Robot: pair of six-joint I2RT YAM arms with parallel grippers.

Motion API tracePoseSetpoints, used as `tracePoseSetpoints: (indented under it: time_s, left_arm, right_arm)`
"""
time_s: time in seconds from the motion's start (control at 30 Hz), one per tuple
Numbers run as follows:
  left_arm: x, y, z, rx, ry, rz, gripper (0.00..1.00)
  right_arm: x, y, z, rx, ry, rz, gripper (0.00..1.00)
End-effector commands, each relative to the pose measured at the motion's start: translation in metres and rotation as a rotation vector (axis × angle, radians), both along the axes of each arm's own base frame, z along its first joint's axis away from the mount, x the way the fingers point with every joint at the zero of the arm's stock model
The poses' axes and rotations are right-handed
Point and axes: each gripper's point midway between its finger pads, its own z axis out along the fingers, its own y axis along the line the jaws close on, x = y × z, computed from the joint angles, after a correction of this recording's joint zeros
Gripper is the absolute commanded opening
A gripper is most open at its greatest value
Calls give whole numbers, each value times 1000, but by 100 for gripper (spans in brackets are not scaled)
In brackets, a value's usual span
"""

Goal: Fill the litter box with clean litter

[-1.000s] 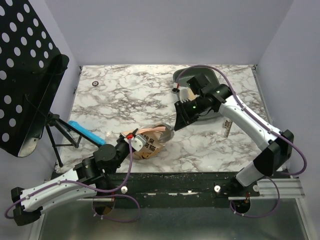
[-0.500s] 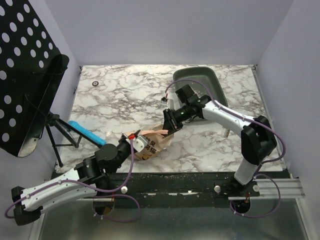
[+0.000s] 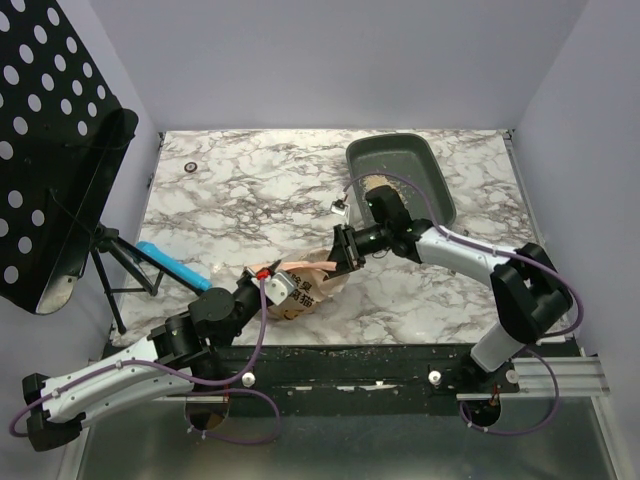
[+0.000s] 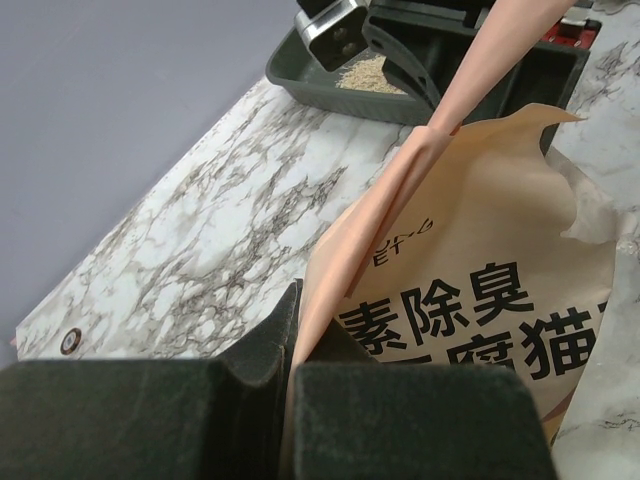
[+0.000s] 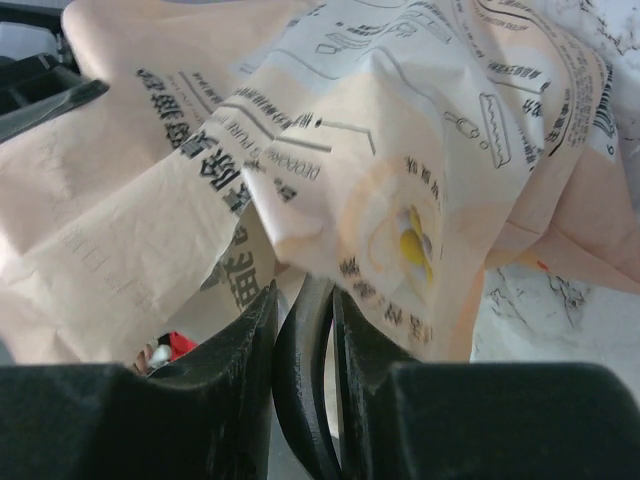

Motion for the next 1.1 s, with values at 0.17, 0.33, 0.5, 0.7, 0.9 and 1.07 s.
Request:
tracePoseSetpoints:
  time_s: [0.17,0.33,0.5,0.7,0.9,1.07]
  left_arm:
    - [-10,-20,34,-134,-56,-105,0]
    - [-10,-21,32,-128,-59,-113,0]
    - [-9,-24,28,-114,-53,-115,0]
    - [-8,-28,21,-98,-39,-118,0]
    - [-7,-33,17,-92,-31,-122,0]
    - [-7,-36,15,-93,-30,-125,0]
  right_arm:
    - [-2,-21,62,230,-47,-62,0]
    - [0,-49,66,238,-36,-135,0]
    - [-4,-75,73,250,-27,-196,0]
    - [-11,-95,69,214,9,-281,0]
    - [-13,-123,63,199,62,-404,0]
    - [-20,-136,46,164,112,-448,0]
